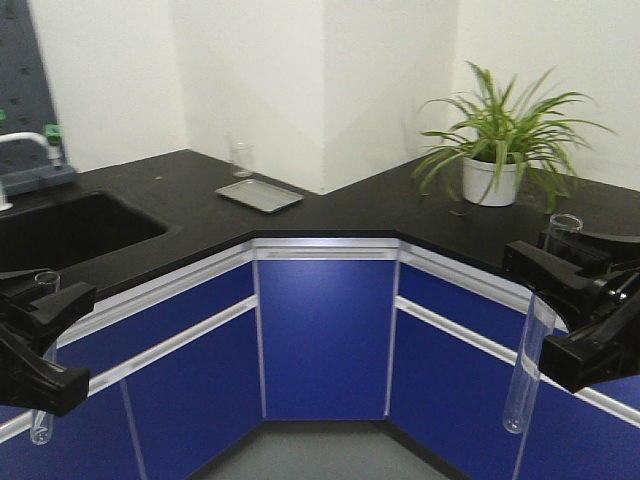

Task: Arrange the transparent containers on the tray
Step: 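Drive the base away from the rack holding both tubes, then drive the base up to the yellow tray on the bench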

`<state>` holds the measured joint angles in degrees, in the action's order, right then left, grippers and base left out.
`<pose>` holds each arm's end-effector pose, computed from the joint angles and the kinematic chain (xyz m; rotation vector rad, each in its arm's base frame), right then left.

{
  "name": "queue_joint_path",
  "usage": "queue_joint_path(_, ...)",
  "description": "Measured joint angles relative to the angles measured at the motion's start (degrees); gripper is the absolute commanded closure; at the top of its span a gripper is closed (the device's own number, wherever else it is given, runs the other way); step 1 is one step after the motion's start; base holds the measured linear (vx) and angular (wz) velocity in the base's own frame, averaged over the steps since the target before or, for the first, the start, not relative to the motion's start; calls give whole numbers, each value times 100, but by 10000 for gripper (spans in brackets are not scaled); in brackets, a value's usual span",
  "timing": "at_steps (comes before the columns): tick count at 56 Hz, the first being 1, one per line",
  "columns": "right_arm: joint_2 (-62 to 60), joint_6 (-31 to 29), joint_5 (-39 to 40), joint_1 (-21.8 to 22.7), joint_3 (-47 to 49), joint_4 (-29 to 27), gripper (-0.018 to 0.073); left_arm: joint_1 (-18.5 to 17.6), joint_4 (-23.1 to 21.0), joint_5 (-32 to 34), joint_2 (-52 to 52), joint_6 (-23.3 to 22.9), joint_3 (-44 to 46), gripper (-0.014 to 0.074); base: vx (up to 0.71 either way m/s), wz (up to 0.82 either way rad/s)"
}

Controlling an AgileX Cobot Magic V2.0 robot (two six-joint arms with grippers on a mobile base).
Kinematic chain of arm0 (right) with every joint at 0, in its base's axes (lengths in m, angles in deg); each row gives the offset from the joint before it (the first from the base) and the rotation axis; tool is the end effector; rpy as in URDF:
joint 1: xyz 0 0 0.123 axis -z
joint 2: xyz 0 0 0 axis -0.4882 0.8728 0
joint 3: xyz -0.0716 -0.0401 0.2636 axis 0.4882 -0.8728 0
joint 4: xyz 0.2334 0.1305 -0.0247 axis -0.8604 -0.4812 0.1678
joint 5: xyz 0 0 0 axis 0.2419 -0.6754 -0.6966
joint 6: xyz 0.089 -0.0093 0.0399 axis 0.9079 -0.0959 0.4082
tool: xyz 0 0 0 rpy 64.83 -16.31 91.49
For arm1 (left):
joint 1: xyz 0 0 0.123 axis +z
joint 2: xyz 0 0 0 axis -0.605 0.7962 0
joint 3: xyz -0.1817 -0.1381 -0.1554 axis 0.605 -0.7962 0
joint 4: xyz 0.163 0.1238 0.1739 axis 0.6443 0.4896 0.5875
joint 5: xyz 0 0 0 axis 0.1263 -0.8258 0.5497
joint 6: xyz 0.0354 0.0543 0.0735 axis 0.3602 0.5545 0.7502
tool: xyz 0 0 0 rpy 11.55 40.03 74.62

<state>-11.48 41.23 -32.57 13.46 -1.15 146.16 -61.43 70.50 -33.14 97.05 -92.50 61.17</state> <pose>0.2135 0.0869 0.3847 -0.4573 1.5608 0.3979 0.2204 -0.0871 0.3687 0.3589 1.7498 -0.1514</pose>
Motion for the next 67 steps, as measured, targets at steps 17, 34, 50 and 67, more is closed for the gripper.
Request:
queue_joint_path(17,0,0,-7,0,0,0,572,0,0,0,0,0,0,597,-24,42)
queue_joint_path(34,0,0,-7,0,0,0,572,0,0,-5,0,0,0,597,-17,50)
queue_joint_path(50,0,0,2,0,0,0,572,0,0,-5,0,0,0,597,-8,58)
queue_joint_path(67,0,0,14,0,0,0,572,0,0,-12,-6,0,0,597,4,70)
